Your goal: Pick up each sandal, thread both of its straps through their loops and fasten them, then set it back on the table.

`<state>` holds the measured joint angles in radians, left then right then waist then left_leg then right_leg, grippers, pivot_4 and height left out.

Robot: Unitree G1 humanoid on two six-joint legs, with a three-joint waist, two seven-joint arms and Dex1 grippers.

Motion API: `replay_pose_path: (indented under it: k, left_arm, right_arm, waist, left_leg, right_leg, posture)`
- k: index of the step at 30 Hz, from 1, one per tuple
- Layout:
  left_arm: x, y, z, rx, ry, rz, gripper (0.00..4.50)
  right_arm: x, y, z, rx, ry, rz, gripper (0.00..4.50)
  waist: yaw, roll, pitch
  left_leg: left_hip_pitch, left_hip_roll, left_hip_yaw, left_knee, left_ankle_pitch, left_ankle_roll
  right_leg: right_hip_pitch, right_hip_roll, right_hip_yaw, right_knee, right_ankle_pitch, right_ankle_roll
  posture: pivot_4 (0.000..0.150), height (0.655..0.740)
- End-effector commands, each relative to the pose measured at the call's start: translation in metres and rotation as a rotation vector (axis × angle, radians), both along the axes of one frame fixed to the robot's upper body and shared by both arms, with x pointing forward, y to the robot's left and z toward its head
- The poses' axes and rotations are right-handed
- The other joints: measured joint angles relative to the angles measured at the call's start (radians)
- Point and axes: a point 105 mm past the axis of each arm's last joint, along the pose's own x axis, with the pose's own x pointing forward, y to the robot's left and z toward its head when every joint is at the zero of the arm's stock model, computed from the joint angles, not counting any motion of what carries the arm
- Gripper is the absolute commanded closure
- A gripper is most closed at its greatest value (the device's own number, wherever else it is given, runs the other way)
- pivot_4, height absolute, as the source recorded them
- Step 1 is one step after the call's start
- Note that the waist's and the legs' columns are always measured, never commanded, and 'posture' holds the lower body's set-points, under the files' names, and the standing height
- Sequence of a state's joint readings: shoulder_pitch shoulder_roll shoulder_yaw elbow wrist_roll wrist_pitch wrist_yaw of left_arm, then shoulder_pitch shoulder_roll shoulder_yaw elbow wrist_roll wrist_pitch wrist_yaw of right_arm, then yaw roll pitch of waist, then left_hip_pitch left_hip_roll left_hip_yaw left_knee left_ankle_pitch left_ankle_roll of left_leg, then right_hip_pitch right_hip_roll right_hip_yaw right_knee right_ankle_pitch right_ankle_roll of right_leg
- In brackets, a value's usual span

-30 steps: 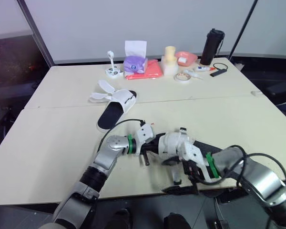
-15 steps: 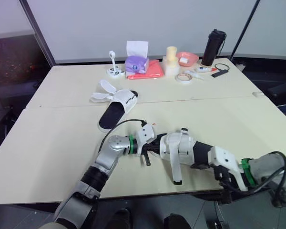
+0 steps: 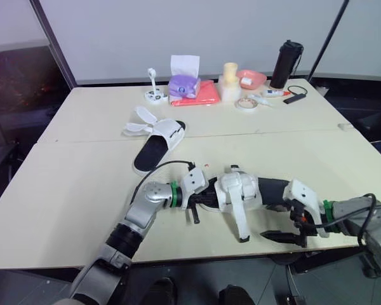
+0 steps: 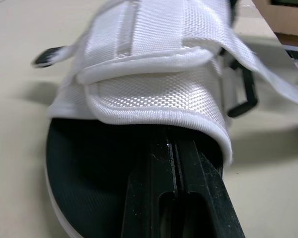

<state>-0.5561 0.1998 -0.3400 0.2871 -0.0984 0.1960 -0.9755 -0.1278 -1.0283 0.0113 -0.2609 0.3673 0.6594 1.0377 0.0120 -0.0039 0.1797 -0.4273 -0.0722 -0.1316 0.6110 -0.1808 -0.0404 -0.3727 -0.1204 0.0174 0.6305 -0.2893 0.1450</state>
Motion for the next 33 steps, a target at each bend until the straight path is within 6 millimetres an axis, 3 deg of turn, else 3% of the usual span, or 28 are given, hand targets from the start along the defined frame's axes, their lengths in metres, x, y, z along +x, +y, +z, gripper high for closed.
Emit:
replay_pose_path:
  k: [1, 8, 13, 22, 30, 33]
  left_arm:
    - [-0.002, 0.01, -0.017, 0.057, 0.05, 0.027, 4.5]
    - [-0.001, 0.008, -0.024, 0.096, 0.028, 0.023, 4.5]
    - [0.001, 0.006, -0.025, 0.101, 0.022, 0.017, 4.5]
    - [0.002, 0.007, -0.025, 0.104, 0.015, 0.014, 4.5]
    - [0.002, 0.009, -0.026, 0.104, 0.016, 0.027, 4.5]
    - [0.003, 0.01, -0.025, 0.104, 0.016, 0.03, 4.5]
  right_arm:
    - [0.009, -0.002, 0.009, -0.006, -0.043, -0.017, 0.04]
    - [-0.016, 0.019, 0.023, 0.134, 0.069, 0.08, 0.04]
    - [-0.014, 0.035, 0.038, 0.338, 0.158, 0.064, 0.04]
    - [-0.013, 0.041, 0.016, 0.336, 0.269, 0.064, 0.04]
    - [-0.013, 0.056, 0.011, 0.375, 0.304, 0.093, 0.04]
    - [-0.012, 0.058, 0.01, 0.377, 0.305, 0.095, 0.89]
  waist:
    - [0.0, 0.0, 0.0]
    - [0.001, 0.0, 0.0]
    - [0.001, 0.0, 0.0]
    - [0.003, 0.0, 0.0]
    - [0.002, 0.0, 0.0]
    - [0.002, 0.0, 0.0]
  left_leg:
    - [0.0, 0.0, 0.0, 0.0, 0.0, 0.0]
    - [0.0, 0.0, 0.0, -0.001, 0.0, 0.0]
    - [0.0, 0.0, 0.0, 0.0, 0.0, 0.001]
    - [0.0, 0.0, 0.0, 0.0, -0.001, 0.001]
    - [0.0, 0.0, 0.0, 0.0, -0.001, 0.001]
    - [0.0, 0.0, 0.0, 0.0, -0.001, 0.001]
  right_leg:
    - [0.0, 0.0, 0.0, 0.0, 0.0, 0.0]
    - [0.0, 0.0, 0.0, 0.0, 0.001, 0.003]
    - [0.0, 0.0, 0.0, 0.0, 0.0, 0.001]
    - [0.0, -0.001, 0.0, -0.001, 0.0, 0.001]
    - [0.0, -0.001, 0.0, 0.0, 0.001, 0.003]
    - [0.0, -0.001, 0.0, 0.0, 0.001, 0.003]
  posture:
    - [0.15, 0.74]
    - [0.15, 0.74]
    - [0.15, 0.74]
    - [0.15, 0.74]
    - [0.15, 0.74]
    - [0.15, 0.74]
